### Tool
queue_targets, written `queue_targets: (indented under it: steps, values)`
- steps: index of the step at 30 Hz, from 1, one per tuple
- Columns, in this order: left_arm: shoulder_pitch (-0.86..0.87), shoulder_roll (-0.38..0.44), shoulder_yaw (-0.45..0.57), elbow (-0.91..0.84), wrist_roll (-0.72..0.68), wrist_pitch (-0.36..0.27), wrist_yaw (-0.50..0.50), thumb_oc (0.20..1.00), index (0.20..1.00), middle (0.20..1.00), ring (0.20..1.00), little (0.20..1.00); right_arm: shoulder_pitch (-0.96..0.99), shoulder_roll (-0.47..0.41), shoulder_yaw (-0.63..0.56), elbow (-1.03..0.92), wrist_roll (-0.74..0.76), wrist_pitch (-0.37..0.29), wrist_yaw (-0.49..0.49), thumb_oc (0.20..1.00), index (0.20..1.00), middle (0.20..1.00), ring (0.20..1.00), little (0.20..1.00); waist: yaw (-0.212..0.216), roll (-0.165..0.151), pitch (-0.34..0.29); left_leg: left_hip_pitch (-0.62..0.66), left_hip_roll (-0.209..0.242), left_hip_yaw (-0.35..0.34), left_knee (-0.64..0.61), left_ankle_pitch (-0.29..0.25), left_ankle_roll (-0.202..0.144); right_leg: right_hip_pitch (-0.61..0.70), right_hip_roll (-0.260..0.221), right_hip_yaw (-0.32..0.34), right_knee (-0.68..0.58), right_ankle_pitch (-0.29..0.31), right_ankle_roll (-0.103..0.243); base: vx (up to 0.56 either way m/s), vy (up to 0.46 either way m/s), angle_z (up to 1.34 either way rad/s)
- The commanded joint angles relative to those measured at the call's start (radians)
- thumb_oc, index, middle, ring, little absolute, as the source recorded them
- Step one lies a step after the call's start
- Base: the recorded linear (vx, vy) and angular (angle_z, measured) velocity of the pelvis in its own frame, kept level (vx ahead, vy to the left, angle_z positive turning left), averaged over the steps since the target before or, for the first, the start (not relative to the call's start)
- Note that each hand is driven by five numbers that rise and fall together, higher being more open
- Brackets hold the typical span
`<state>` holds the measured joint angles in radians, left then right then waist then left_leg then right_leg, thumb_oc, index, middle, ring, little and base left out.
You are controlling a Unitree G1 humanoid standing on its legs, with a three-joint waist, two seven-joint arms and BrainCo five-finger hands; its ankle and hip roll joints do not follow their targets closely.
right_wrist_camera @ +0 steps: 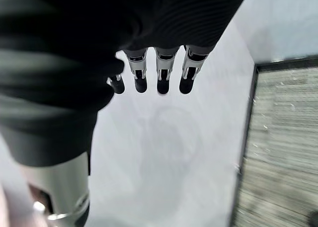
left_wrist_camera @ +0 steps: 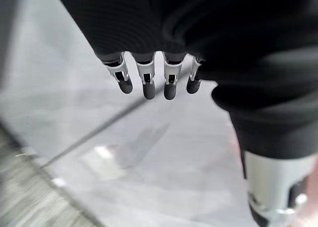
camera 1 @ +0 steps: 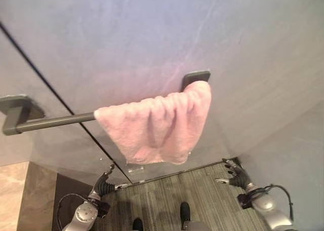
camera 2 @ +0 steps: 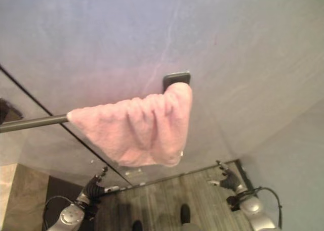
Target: Put brush and paste in cup on sink, flatten towel.
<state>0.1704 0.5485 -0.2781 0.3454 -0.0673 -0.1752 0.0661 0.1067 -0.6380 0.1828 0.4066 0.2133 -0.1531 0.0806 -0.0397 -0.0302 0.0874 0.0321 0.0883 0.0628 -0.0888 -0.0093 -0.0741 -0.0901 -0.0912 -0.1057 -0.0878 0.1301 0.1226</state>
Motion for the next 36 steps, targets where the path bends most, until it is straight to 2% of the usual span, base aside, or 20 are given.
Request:
queue_targets:
  steps: [1, 5, 6, 7, 10, 13, 15, 16, 20, 23, 26, 31, 36]
  values:
    - [-0.014, 0.123, 0.049, -0.046, 0.016, -0.085, -0.032, 1.000, 1.000, 1.000, 1.000, 1.000, 0.031, -0.071, -0.031, -0.142, 0.194, -0.069, 0.089, 1.000, 1.000, 1.000, 1.000, 1.000, 0.005, -0.046, -0.038, -0.080, 0.017, -0.011, 0.036, 0.050, -0.040, 0.013, -0.053, -0.017, 0.035, -0.054, 0.060, 0.01, -0.083, 0.14]
    - [0.043, 0.225, 0.098, -0.172, -0.042, -0.108, -0.074, 1.000, 1.000, 1.000, 1.000, 1.000, 0.068, -0.159, -0.065, -0.270, 0.325, -0.068, 0.155, 1.000, 1.000, 1.000, 1.000, 1.000, 0.016, -0.039, -0.041, -0.085, 0.028, -0.024, 0.014, 0.067, -0.052, 0.018, -0.052, -0.034, 0.030, -0.060, 0.060, 0.02, -0.038, 0.20]
    - [0.043, 0.225, 0.098, -0.172, -0.042, -0.108, -0.075, 1.000, 1.000, 1.000, 1.000, 1.000, 0.068, -0.159, -0.064, -0.270, 0.325, -0.067, 0.155, 1.000, 1.000, 1.000, 1.000, 1.000, 0.015, -0.039, -0.041, -0.085, 0.028, -0.025, 0.014, 0.067, -0.052, 0.018, -0.052, -0.034, 0.030, -0.060, 0.060, 0.04, -0.014, 0.06]
    - [0.066, 0.304, 0.119, -0.255, -0.072, -0.123, -0.101, 1.000, 1.000, 1.000, 1.000, 1.000, 0.057, -0.224, -0.052, -0.322, 0.372, -0.059, 0.184, 1.000, 1.000, 1.000, 1.000, 1.000, 0.025, -0.036, -0.045, -0.087, 0.030, -0.032, 0.010, 0.067, -0.053, 0.023, -0.057, -0.044, 0.025, -0.060, 0.063, 0.04, -0.009, 0.07]
    - [0.075, 0.338, 0.141, -0.301, -0.104, -0.128, -0.110, 1.000, 1.000, 1.000, 1.000, 1.000, 0.022, -0.247, -0.024, -0.350, 0.421, -0.050, 0.195, 1.000, 1.000, 1.000, 1.000, 1.000, 0.033, -0.034, -0.047, -0.086, 0.029, -0.032, 0.009, 0.067, -0.053, 0.027, -0.058, -0.046, 0.023, -0.058, 0.064, 0.03, 0.004, 0.19]
    - [0.048, 0.378, 0.153, -0.349, -0.157, -0.143, -0.107, 1.000, 1.000, 1.000, 1.000, 1.000, -0.064, -0.244, 0.054, -0.364, 0.496, -0.034, 0.201, 1.000, 1.000, 1.000, 1.000, 1.000, 0.051, -0.031, -0.049, -0.087, 0.026, -0.033, 0.006, 0.066, -0.055, 0.032, -0.066, -0.052, 0.015, -0.053, 0.067, 0.03, 0.011, 0.03]
    - [0.035, 0.378, 0.158, -0.355, -0.170, -0.144, -0.103, 1.000, 1.000, 1.000, 1.000, 1.000, -0.100, -0.239, 0.083, -0.357, 0.492, -0.037, 0.193, 1.000, 1.000, 1.000, 1.000, 1.000, 0.053, -0.031, -0.049, -0.086, 0.025, -0.032, 0.005, 0.065, -0.055, 0.033, -0.067, -0.052, 0.014, -0.052, 0.067, 0.02, 0.018, 0.03]
    - [-0.006, 0.362, 0.146, -0.362, -0.204, -0.146, -0.096, 1.000, 1.000, 1.000, 1.000, 1.000, -0.179, -0.228, 0.144, -0.353, 0.476, -0.032, 0.179, 1.000, 1.000, 1.000, 1.000, 1.000, 0.060, -0.030, -0.048, -0.087, 0.022, -0.032, 0.005, 0.064, -0.054, 0.032, -0.071, -0.052, 0.011, -0.050, 0.068, 0.00, 0.021, 0.07]
    - [-0.090, 0.309, 0.109, -0.354, -0.242, -0.139, -0.073, 1.000, 1.000, 1.000, 1.000, 1.000, -0.325, -0.181, 0.233, -0.310, 0.430, -0.021, 0.135, 1.000, 1.000, 1.000, 1.000, 1.000, 0.071, -0.032, -0.038, -0.095, 0.018, -0.031, 0.005, 0.064, -0.051, 0.024, -0.075, -0.047, 0.010, -0.043, 0.068, 0.00, 0.007, 0.02]
    - [-0.140, 0.284, 0.081, -0.351, -0.252, -0.138, -0.069, 1.000, 1.000, 1.000, 1.000, 1.000, -0.389, -0.149, 0.267, -0.272, 0.430, -0.016, 0.122, 1.000, 1.000, 1.000, 1.000, 1.000, 0.075, -0.034, -0.029, -0.101, 0.017, -0.029, 0.005, 0.065, -0.051, 0.017, -0.076, -0.043, 0.010, -0.039, 0.069, 0.00, 0.000, 0.00]
    - [-0.251, 0.238, 0.016, -0.355, -0.265, -0.143, -0.055, 1.000, 1.000, 1.000, 1.000, 1.000, -0.474, -0.082, 0.316, -0.249, 0.463, -0.009, 0.108, 1.000, 1.000, 1.000, 1.000, 1.000, 0.074, -0.039, -0.019, -0.116, 0.016, -0.022, 0.002, 0.067, -0.052, -0.004, -0.078, -0.031, 0.007, -0.033, 0.069, 0.00, 0.000, 0.00]
    - [-0.317, 0.192, -0.045, -0.397, -0.289, -0.148, -0.069, 1.000, 1.000, 1.000, 1.000, 1.000, -0.493, -0.044, 0.343, -0.287, 0.529, -0.002, 0.139, 1.000, 1.000, 1.000, 1.000, 1.000, 0.066, -0.045, -0.020, -0.121, 0.017, -0.009, 0.001, 0.065, -0.052, -0.016, -0.079, -0.016, 0.001, -0.028, 0.069, 0.01, 0.013, -0.11]
    - [-0.306, 0.181, -0.074, -0.441, -0.298, -0.144, -0.099, 1.000, 1.000, 1.000, 1.000, 1.000, -0.443, -0.073, 0.340, -0.357, 0.568, 0.003, 0.193, 1.000, 1.000, 1.000, 1.000, 1.000, 0.055, -0.053, -0.033, -0.108, 0.021, 0.000, 0.001, 0.058, -0.050, -0.009, -0.076, -0.008, 0.001, -0.032, 0.069, 0.03, -0.002, -0.10]
